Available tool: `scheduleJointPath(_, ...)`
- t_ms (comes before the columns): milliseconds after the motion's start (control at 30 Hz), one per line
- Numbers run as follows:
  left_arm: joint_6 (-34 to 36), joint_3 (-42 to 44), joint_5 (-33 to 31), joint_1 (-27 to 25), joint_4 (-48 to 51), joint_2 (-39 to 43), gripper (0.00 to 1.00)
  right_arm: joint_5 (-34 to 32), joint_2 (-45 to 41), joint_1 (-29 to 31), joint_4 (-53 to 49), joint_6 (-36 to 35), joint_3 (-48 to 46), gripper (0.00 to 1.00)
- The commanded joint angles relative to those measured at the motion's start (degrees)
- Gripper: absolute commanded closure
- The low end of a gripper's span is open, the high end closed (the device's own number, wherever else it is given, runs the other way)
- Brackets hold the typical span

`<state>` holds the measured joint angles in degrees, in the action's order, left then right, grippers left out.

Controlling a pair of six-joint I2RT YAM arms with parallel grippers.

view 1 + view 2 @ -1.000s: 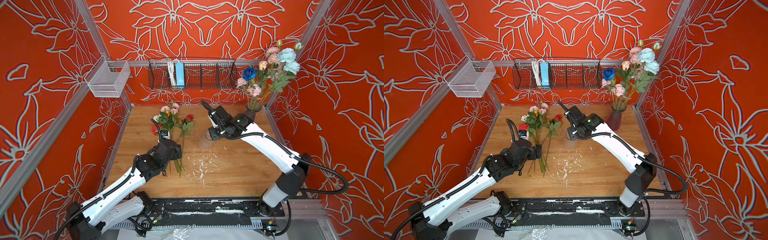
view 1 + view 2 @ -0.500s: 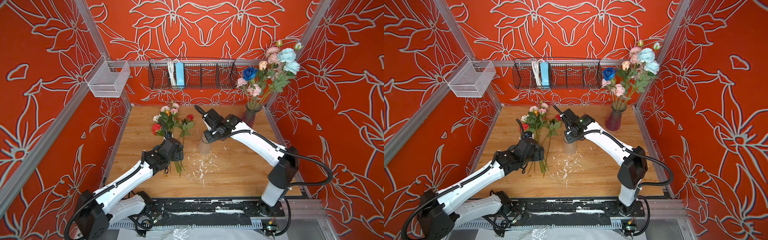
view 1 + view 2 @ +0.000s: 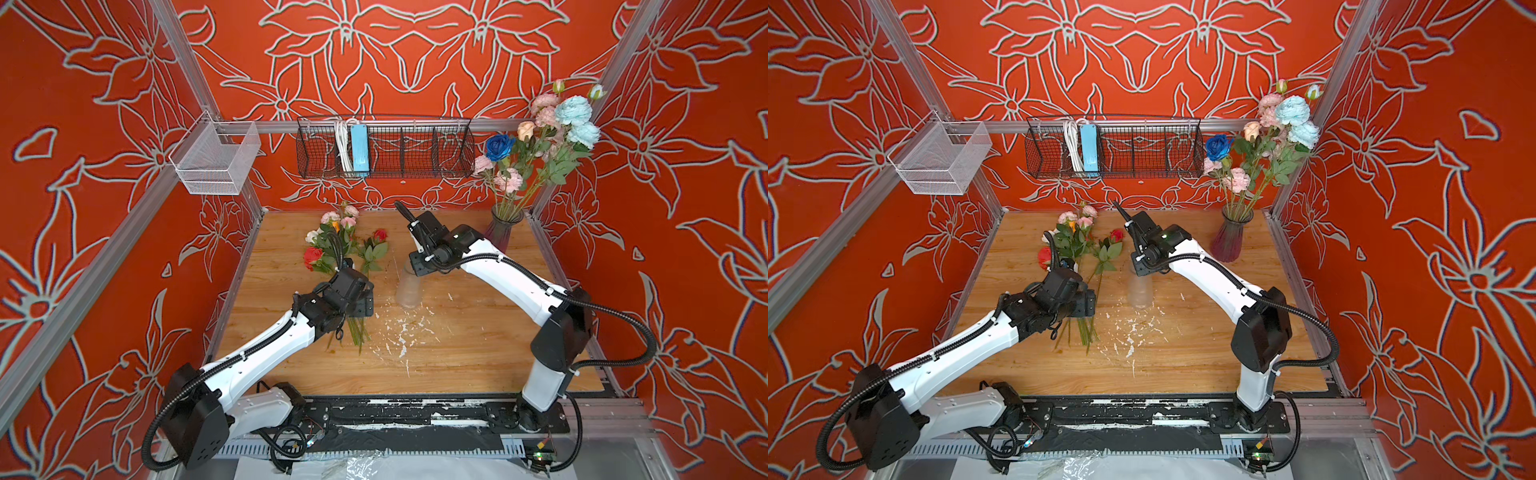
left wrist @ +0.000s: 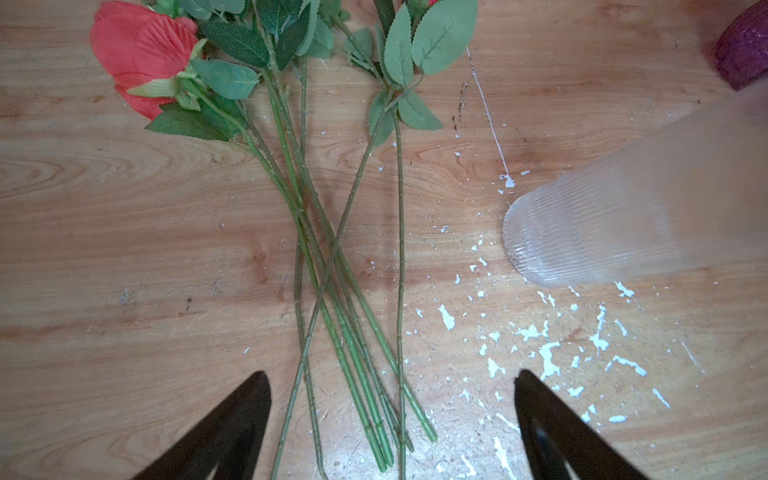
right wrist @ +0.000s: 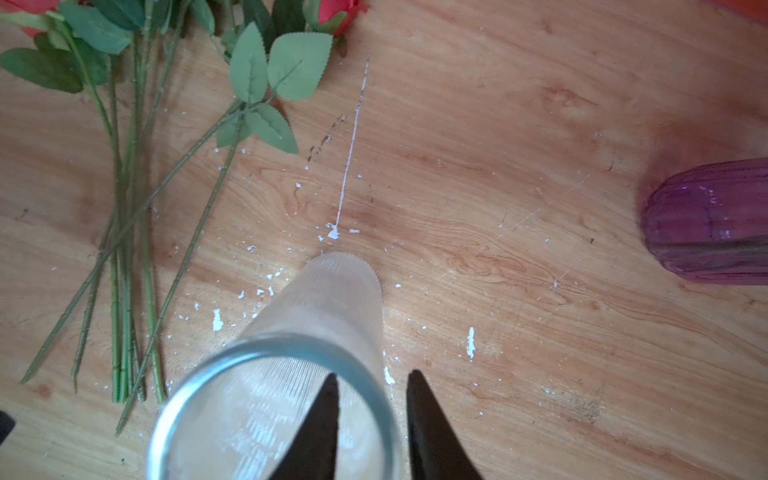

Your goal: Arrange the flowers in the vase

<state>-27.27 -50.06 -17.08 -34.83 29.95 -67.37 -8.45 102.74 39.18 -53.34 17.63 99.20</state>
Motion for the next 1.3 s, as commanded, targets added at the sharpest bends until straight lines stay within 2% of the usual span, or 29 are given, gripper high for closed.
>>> scheduleJointPath(0, 0.95, -1.50, -0.64, 0.82, 0.10, -1.55, 0.08, 1.03, 0.40, -0.07, -1.48, -0.03, 2.65, 0.67)
scheduleJointPath(200, 0.57, -4.65, 1.78, 5.83, 0.60, -5.81, 0.12, -1.64, -3.98, -0.16, -1.28, -0.05, 3.09, 0.59)
scheduleJointPath(333, 1.26, -7.96, 4.24, 10.40, 1.42, -12.90, 0.24, -1.06, -13.24, 0.02, 2.08, 0.60, 0.17, 0.56)
scheduleJointPath(500, 5.19, -13.63, 4.25, 11.61, 1.22, -23.52, 0.36, -3.12, -31.13, -0.02, 10.25, 1.77, -15.93, 0.54)
scheduleJointPath(633, 8.61, -19.54, 7.00, 12.07, 2.06, -32.13, 0.58, -6.12, -43.05, -0.16, 11.10, 3.37, -26.95, 0.54)
scheduleJointPath(800, 10.43, -23.45, 2.93, 12.14, 3.16, -37.89, 0.63, -6.14, -53.63, -0.16, 9.17, 6.89, -38.06, 0.54)
scheduleJointPath(967, 11.47, -25.69, 2.23, 12.39, 3.42, -40.99, 0.67, -6.27, -59.58, -0.16, 8.31, 8.74, -44.34, 0.56)
scheduleJointPath(1100, 11.79, -26.73, 3.15, 12.42, 4.11, -44.33, 0.79, -7.82, -60.63, -0.16, 8.26, 8.05, -45.40, 0.57)
scheduleJointPath(1267, 10.75, -26.47, 4.38, 12.42, 4.21, -44.82, 0.89, -8.52, -60.11, -0.16, 9.21, 6.92, -45.56, 0.57)
